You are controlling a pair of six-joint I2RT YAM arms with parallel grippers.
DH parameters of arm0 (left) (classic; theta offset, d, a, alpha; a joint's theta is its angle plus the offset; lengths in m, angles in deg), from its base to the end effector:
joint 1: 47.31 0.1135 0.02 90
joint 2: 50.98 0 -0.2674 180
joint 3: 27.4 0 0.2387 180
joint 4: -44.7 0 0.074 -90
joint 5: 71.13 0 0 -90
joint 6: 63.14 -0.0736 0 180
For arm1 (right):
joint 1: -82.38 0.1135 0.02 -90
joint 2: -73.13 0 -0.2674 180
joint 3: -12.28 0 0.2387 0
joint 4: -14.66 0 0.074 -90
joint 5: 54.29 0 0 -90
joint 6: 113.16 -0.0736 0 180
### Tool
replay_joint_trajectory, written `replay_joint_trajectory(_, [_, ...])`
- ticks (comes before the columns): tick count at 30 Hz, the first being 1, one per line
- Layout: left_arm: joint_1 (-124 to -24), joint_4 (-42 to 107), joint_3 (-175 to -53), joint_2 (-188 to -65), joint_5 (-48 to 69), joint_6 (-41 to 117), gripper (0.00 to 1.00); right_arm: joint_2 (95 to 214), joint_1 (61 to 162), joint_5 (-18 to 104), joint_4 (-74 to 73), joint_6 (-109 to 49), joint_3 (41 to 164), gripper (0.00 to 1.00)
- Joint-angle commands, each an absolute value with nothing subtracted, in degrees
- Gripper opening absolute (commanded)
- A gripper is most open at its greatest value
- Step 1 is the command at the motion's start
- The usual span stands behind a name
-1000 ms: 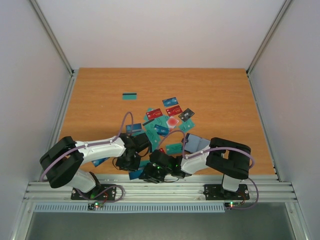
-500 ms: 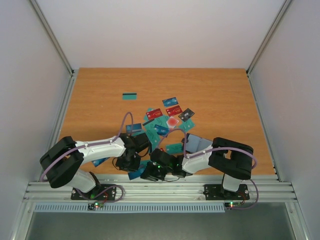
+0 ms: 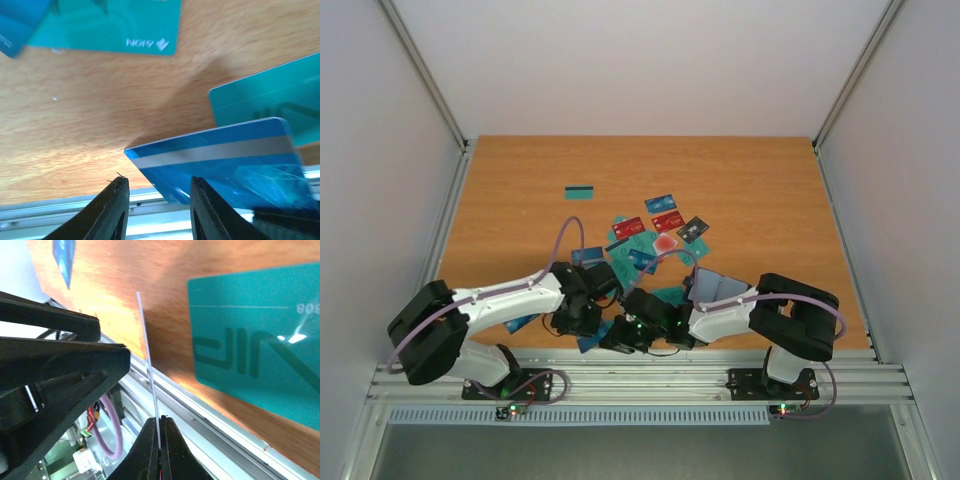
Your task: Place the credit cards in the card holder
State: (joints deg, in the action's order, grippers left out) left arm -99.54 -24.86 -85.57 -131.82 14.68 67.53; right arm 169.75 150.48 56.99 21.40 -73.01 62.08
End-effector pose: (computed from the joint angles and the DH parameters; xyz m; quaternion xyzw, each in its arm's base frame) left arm 0.1133 -0.1550 0.1382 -0.0999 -0.9941 0.0111 0.0399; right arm 0.0958 0.3099 0.1133 -0.2182 0.8674 0.4417 0.0703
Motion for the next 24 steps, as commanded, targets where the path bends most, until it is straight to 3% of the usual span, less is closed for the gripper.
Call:
replay_joint_trajectory(1, [-99.58, -29.69, -91.17, -127.46, 18.67, 67.77, 0.36, 166.86, 149.31, 57.71, 21.44, -69.48, 63.07, 0.01])
replay_joint_trajectory(6, [-96.95, -33.69, -98.63, -123.51, 21.03, 61.31, 0.39, 161.96, 146.59, 60.55, 18.07, -64.81, 62.13, 0.01])
replay_joint_trajectory(11, [-92.84, -32.15, -105.25, -119.7, 15.65, 50.42, 0.47, 153.03, 143.69, 62.5, -0.3, -51.46, 66.17, 0.01])
replay_joint_trajectory(16, [-88.67, -25.79, -108.21, -117.69, 1.57, 41.68, 0.51, 142.8, 138.52, 63.73, -21.05, -39.5, 71.14, 0.01])
replay_joint_trajectory(24, [-81.61, -14.36, -113.8, -118.74, -25.79, 37.68, 0.49, 131.78, 128.59, 75.94, -45.66, -22.81, 83.37, 0.01])
